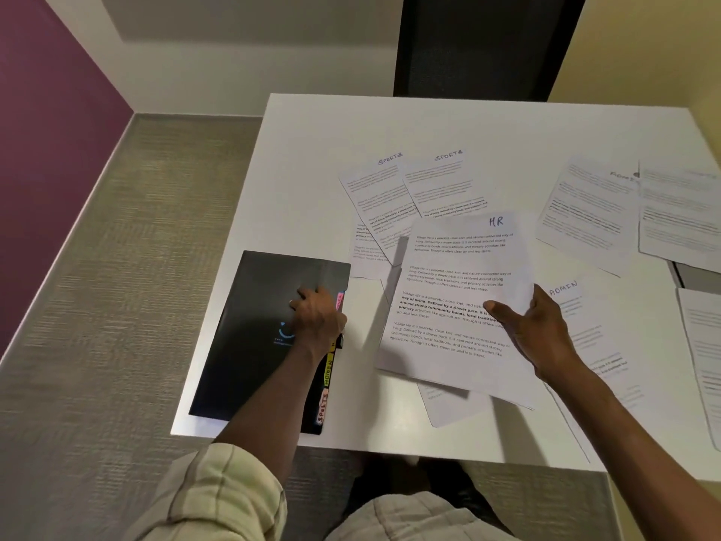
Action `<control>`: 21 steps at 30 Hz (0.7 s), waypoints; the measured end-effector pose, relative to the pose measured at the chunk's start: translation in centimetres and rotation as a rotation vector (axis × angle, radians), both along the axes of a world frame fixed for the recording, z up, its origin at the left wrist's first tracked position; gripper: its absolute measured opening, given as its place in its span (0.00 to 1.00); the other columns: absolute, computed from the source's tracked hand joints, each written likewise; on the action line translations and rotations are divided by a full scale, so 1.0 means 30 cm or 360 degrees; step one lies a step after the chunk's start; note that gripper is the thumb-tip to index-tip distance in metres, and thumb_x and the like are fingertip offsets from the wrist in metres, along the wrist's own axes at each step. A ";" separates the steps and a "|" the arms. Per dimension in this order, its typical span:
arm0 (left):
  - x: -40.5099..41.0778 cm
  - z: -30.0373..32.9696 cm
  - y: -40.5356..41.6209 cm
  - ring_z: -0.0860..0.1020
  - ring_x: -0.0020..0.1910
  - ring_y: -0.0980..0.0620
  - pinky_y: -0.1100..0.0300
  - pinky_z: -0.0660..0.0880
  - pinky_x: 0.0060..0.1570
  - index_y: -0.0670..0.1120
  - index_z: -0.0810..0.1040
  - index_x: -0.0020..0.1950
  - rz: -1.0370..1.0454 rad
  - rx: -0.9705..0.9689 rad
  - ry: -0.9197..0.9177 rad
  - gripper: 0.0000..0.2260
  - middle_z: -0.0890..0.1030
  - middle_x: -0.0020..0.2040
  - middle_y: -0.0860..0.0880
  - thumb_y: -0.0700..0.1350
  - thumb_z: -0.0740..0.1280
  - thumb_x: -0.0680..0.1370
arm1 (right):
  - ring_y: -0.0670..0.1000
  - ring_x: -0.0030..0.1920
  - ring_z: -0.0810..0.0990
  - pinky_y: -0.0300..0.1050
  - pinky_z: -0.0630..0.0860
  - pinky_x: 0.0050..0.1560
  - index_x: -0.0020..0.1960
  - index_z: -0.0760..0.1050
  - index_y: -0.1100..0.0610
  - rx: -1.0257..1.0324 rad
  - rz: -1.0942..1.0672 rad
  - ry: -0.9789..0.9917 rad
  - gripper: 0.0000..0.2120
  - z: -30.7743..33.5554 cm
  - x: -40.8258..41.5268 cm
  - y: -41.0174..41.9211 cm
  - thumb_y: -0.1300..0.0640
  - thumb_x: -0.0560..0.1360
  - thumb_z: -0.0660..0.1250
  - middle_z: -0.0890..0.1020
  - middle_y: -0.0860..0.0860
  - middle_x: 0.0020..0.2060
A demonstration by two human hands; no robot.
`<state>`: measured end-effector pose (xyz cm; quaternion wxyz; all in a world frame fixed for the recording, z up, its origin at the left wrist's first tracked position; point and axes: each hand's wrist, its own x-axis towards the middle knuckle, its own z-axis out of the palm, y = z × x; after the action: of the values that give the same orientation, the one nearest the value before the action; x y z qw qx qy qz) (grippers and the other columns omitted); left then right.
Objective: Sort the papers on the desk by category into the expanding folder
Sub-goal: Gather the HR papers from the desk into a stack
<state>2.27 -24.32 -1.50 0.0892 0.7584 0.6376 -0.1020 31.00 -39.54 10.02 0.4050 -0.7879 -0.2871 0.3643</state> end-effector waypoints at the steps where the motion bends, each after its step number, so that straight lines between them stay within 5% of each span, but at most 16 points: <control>1: 0.009 -0.018 -0.009 0.79 0.37 0.41 0.54 0.77 0.38 0.39 0.72 0.49 -0.0018 0.0035 0.0034 0.15 0.78 0.52 0.29 0.47 0.68 0.69 | 0.51 0.55 0.82 0.47 0.77 0.54 0.62 0.75 0.52 0.0001 0.0006 -0.0006 0.23 0.009 -0.003 0.006 0.52 0.70 0.77 0.83 0.46 0.54; 3: 0.039 -0.036 -0.024 0.82 0.41 0.35 0.49 0.80 0.42 0.38 0.73 0.54 -0.0032 0.0077 0.0100 0.14 0.78 0.56 0.26 0.43 0.66 0.72 | 0.51 0.56 0.81 0.46 0.76 0.55 0.63 0.74 0.53 -0.0008 0.0027 -0.0036 0.24 0.024 -0.007 0.020 0.51 0.70 0.76 0.83 0.47 0.55; 6: 0.060 -0.030 -0.030 0.82 0.33 0.44 0.57 0.78 0.33 0.39 0.75 0.59 -0.0062 -0.0027 -0.0003 0.14 0.83 0.47 0.32 0.42 0.67 0.76 | 0.51 0.56 0.80 0.50 0.76 0.58 0.63 0.73 0.52 -0.0036 0.0094 -0.0167 0.24 0.065 -0.016 0.042 0.48 0.70 0.75 0.82 0.47 0.56; 11: 0.036 0.096 0.010 0.77 0.27 0.53 0.62 0.74 0.26 0.39 0.79 0.65 -0.0148 -0.0080 -0.0012 0.22 0.81 0.34 0.45 0.36 0.72 0.70 | 0.49 0.52 0.79 0.34 0.72 0.42 0.64 0.71 0.55 0.0042 0.0165 -0.0279 0.21 0.119 -0.066 0.073 0.54 0.74 0.73 0.80 0.46 0.54; 15: -0.010 0.206 0.066 0.83 0.48 0.43 0.54 0.80 0.44 0.40 0.62 0.74 0.0001 0.0110 -0.0323 0.24 0.82 0.52 0.40 0.38 0.64 0.80 | 0.39 0.41 0.77 0.25 0.71 0.33 0.63 0.69 0.59 0.0171 0.0109 -0.0353 0.19 0.129 -0.183 0.120 0.59 0.75 0.71 0.77 0.46 0.48; 21: -0.083 0.311 0.136 0.81 0.48 0.43 0.54 0.80 0.43 0.40 0.68 0.66 0.0224 0.0069 -0.0705 0.21 0.80 0.52 0.41 0.35 0.68 0.75 | 0.38 0.34 0.72 0.25 0.68 0.28 0.61 0.67 0.61 0.0305 0.0073 -0.0471 0.15 0.149 -0.379 0.214 0.60 0.78 0.66 0.74 0.43 0.40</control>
<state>-0.23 -20.25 7.82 0.2177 0.7177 0.6557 0.0871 19.62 -33.12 14.49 0.4231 -0.7841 -0.3948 0.2243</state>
